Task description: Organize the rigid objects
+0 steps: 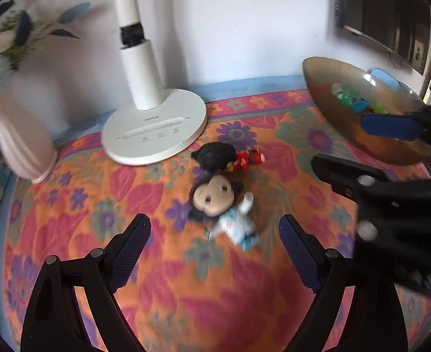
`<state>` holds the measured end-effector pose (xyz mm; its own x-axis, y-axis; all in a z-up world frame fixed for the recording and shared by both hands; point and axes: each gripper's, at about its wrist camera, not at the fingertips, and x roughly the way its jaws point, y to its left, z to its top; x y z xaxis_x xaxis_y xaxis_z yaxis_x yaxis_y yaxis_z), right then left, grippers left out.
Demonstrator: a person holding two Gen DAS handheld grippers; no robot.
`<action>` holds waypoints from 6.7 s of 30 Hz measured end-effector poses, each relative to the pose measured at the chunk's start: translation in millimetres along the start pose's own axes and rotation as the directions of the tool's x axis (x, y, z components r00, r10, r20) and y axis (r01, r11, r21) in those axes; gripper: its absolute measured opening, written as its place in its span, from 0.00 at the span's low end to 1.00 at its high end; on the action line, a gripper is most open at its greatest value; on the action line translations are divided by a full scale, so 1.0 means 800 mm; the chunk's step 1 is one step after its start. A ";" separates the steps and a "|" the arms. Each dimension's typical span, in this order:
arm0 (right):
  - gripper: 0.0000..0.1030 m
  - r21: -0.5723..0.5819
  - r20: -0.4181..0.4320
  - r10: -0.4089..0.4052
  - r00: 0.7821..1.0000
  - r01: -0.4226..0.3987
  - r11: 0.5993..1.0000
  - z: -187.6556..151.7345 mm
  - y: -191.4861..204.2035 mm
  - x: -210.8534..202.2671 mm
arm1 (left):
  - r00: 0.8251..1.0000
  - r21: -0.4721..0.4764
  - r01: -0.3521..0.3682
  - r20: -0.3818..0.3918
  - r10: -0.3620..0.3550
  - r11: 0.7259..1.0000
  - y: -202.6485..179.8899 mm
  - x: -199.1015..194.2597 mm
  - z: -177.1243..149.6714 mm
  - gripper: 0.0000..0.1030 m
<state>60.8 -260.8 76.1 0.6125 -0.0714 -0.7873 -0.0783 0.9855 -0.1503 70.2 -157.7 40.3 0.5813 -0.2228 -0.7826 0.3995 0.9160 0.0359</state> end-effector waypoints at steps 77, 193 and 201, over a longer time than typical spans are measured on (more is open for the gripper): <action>0.50 -0.063 -0.078 0.305 0.949 -0.310 0.949 -0.102 0.050 0.021 | 0.980 -0.184 0.197 0.077 -0.186 0.963 0.093 -0.049 -0.105 0.50; 0.82 0.219 0.201 0.168 0.965 -0.211 0.953 -0.139 0.049 -0.054 | 0.980 -0.248 -0.078 0.160 0.120 0.965 0.097 -0.118 -0.157 0.93; 0.83 0.210 0.180 0.146 0.973 -0.183 0.960 -0.138 0.052 -0.050 | 0.982 -0.250 -0.071 0.150 0.111 0.966 0.099 -0.116 -0.157 0.94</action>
<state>-53.8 -234.1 35.5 0.7258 0.1023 -0.6802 -0.0223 0.9919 0.1254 -41.3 -22.7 37.6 0.7217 -0.1668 -0.6718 0.1670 0.9838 -0.0648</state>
